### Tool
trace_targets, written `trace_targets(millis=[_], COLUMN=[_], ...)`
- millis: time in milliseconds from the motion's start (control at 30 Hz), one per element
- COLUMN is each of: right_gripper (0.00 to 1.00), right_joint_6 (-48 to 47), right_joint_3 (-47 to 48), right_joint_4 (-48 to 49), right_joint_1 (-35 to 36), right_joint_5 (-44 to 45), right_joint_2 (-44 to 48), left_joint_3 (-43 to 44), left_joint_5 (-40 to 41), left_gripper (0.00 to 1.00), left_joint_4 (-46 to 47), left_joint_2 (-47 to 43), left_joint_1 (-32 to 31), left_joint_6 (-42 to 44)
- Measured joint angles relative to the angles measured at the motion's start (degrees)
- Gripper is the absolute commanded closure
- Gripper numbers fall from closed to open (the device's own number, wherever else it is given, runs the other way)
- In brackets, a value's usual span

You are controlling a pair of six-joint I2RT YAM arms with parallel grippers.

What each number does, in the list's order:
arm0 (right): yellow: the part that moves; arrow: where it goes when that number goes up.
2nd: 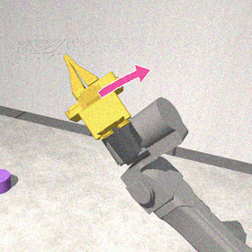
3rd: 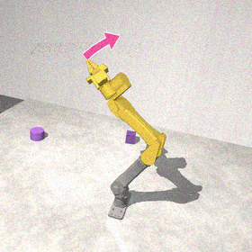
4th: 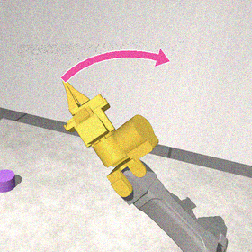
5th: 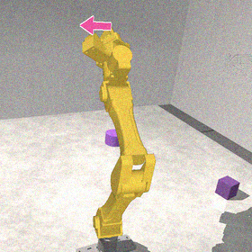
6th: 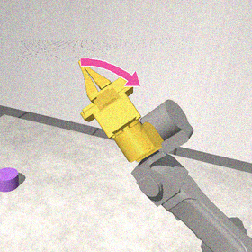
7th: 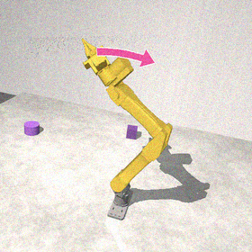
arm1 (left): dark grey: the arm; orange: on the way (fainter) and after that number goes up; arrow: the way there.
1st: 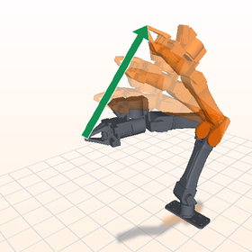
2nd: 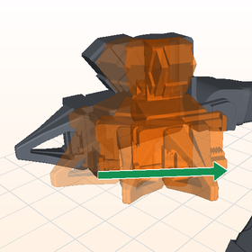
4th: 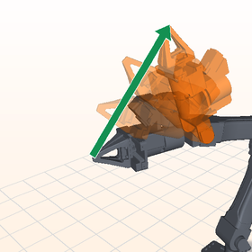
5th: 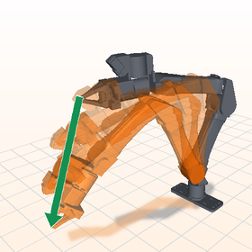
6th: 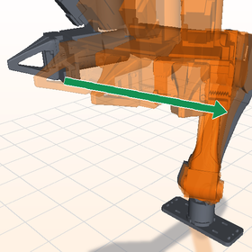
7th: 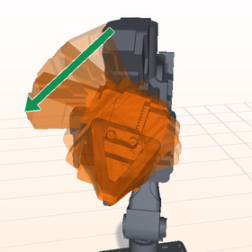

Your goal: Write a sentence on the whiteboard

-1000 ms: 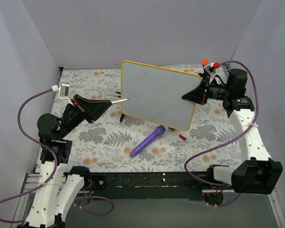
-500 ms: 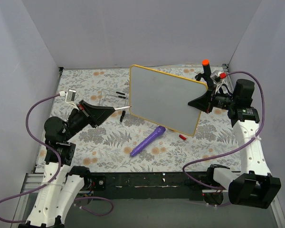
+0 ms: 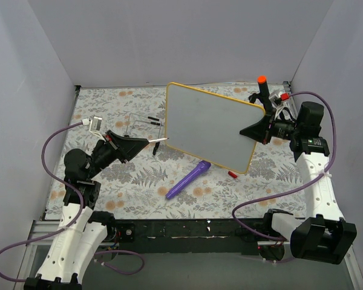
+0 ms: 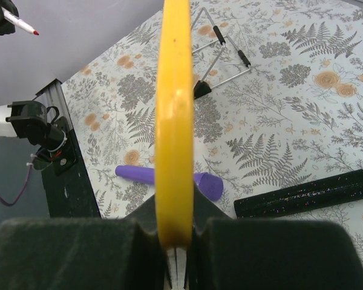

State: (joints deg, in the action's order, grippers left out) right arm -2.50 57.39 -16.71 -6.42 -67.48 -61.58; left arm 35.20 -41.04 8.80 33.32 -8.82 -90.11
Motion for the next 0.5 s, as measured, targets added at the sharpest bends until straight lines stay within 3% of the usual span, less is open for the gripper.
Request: trace_targets(millis=[500], right_gripper=[0.99], right_joint_6=[0.85], right_joint_3=[-1.07], right_joint_4=[1.88], right_joint_1=[-0.70], right_joint_5=[-0.33], right_joint_2=[-1.57], left_joint_3=[-3.43], left_joint_5=[-0.09], left_gripper=[1.00], left_joint_4=[3.56], left_joint_2=[1.51], left_joint_1=[0.00], left_joint_6=[-0.83])
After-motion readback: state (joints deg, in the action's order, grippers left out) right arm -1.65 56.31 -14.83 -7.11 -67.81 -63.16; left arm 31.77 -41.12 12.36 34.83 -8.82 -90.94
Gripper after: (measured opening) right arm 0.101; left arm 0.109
